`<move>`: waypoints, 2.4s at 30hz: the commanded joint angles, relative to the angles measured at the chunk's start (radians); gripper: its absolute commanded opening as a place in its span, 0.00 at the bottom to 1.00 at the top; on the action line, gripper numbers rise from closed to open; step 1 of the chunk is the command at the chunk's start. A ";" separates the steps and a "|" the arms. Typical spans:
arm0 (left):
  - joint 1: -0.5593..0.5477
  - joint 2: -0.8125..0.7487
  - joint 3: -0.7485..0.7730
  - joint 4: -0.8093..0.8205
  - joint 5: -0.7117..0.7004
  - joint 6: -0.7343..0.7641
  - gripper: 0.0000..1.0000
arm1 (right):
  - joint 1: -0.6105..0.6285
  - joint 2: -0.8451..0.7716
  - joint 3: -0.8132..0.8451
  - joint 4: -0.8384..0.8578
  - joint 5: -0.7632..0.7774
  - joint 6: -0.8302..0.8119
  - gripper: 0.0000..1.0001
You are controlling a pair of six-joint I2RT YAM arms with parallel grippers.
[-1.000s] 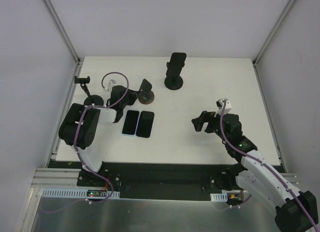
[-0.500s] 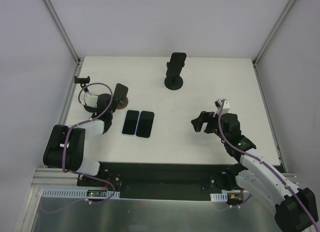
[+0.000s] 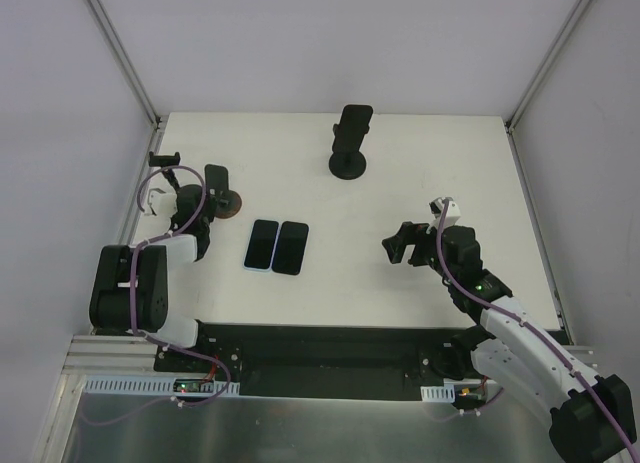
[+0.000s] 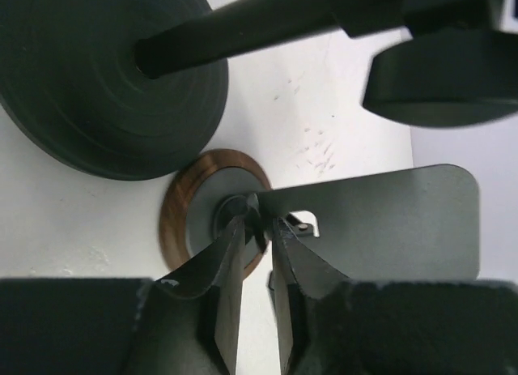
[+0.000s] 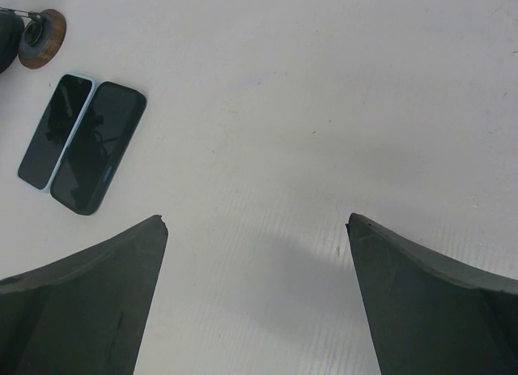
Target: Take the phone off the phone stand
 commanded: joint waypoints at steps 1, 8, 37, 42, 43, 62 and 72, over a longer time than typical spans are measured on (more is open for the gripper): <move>0.019 0.009 0.025 0.022 0.054 -0.018 0.24 | -0.005 -0.015 0.021 0.030 0.005 -0.010 0.96; 0.019 -0.066 0.026 -0.044 0.077 -0.001 0.61 | -0.005 -0.013 0.036 0.027 0.005 -0.013 0.96; 0.008 -0.964 0.160 -0.704 0.556 0.942 0.99 | -0.011 0.663 0.721 0.188 0.078 -0.134 0.96; 0.007 -0.990 0.095 -0.701 0.553 0.953 0.99 | -0.012 0.847 0.965 0.206 0.127 -0.183 0.96; -0.019 -0.996 0.095 -0.704 0.547 0.964 0.99 | -0.012 0.899 0.987 0.234 0.136 -0.188 0.96; -0.104 -0.999 0.094 -0.714 0.504 1.013 0.99 | 0.006 1.113 1.153 0.407 0.091 -0.202 0.96; -0.104 -1.001 0.089 -0.714 0.493 1.015 0.99 | 0.026 1.173 1.205 0.386 0.259 -0.226 0.96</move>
